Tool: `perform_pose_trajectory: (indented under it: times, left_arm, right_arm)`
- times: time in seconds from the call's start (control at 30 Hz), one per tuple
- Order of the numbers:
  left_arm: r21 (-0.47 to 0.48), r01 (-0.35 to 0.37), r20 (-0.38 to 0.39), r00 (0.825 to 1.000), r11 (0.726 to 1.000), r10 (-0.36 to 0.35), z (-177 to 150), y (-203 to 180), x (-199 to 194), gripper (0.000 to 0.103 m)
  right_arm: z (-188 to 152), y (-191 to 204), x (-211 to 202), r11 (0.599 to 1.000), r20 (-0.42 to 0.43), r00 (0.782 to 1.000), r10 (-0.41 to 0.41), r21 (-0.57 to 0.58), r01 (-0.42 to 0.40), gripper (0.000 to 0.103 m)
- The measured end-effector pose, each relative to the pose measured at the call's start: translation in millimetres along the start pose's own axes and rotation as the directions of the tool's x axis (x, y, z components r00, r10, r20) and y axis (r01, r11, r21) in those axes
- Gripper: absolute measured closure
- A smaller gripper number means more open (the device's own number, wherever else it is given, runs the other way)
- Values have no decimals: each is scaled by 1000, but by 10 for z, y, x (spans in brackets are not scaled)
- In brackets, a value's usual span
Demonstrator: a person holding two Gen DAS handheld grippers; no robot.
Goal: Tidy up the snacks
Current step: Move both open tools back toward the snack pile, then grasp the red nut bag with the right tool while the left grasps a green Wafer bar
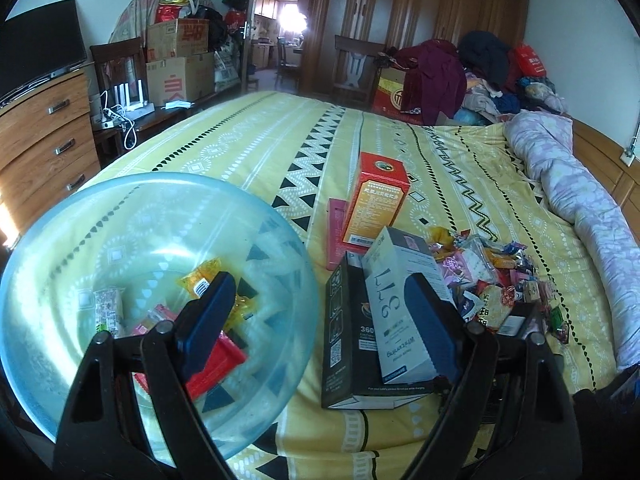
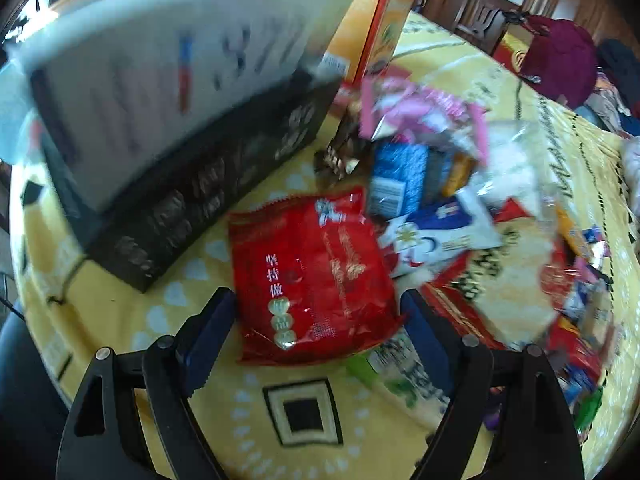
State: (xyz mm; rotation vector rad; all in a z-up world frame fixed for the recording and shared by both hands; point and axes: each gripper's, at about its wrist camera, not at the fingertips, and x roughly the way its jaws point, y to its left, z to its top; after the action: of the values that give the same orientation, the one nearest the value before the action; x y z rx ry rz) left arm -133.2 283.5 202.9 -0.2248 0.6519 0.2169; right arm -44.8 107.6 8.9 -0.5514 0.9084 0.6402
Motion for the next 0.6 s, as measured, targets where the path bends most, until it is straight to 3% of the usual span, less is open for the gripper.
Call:
perform_pose_trajectory:
  times: [0.07, 0.2, 0.33, 0.47, 0.6]
  left_arm:
    - [11, 7, 1, 1000, 1000, -7, 3, -48, -6, 16]
    - [16, 14, -3, 1000, 1000, -14, -12, -114, -19, 16]
    - [38, 31, 1, 1000, 999, -31, -33, -248, -54, 16]
    - [86, 87, -13, 996, 992, -87, -108, -518, -51, 15]
    - [176, 191, -75, 981, 966, -181, -273, -1006, 19, 15]
  right_arm:
    - [-1, 10, 76, 1000, 2, 1000, 7, 11, -7, 17]
    - [-28, -14, -12, 998, 32, 998, 45, 44, -46, 28]
    - [-143, -183, -275, 989, 108, 991, 75, 122, -88, 31]
    - [-489, -495, -738, 960, 202, 977, 63, 256, -115, 31]
    - [-1029, -887, -1025, 921, 204, 979, -9, 383, -71, 31]
